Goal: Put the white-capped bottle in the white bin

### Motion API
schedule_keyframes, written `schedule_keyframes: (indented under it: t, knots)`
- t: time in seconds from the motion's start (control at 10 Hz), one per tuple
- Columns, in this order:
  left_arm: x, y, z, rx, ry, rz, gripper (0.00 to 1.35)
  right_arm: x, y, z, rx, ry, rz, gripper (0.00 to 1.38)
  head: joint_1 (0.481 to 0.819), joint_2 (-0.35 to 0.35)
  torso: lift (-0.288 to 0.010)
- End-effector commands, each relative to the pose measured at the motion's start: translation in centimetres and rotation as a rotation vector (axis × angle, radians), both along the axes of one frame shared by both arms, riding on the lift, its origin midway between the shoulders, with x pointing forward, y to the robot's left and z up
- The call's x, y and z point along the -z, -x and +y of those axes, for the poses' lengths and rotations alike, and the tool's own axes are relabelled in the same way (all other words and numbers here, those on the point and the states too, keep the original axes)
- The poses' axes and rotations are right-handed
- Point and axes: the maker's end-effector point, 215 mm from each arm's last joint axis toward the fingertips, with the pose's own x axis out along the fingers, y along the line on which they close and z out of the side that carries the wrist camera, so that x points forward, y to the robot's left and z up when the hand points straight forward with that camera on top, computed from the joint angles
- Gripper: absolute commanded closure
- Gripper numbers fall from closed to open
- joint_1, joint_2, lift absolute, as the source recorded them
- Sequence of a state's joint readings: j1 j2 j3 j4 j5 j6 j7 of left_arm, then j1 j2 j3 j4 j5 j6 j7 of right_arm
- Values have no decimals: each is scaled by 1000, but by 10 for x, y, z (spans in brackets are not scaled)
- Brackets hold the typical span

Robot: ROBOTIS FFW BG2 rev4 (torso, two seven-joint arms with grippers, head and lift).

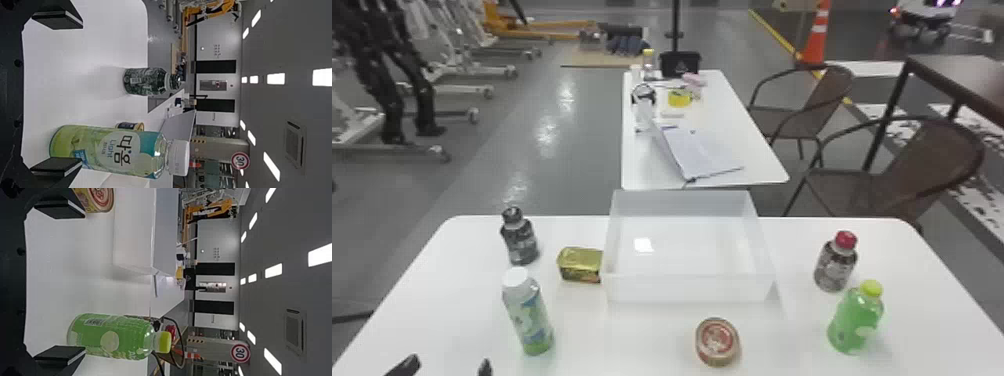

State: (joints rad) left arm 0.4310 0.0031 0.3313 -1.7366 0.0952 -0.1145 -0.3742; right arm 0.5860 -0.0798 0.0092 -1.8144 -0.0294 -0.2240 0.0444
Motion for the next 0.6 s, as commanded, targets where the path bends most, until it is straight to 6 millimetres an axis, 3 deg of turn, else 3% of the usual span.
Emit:
schedule_keyframes:
  t: [0.0, 0.5]
  knots:
    - [1, 0, -2, -1, 8, 1, 84, 1, 0, 0, 1, -3, 1, 84, 549, 0, -100]
    - [1, 0, -5, 4, 9, -1, 64, 1, 0, -1, 3, -7, 3, 84, 549, 0, -100]
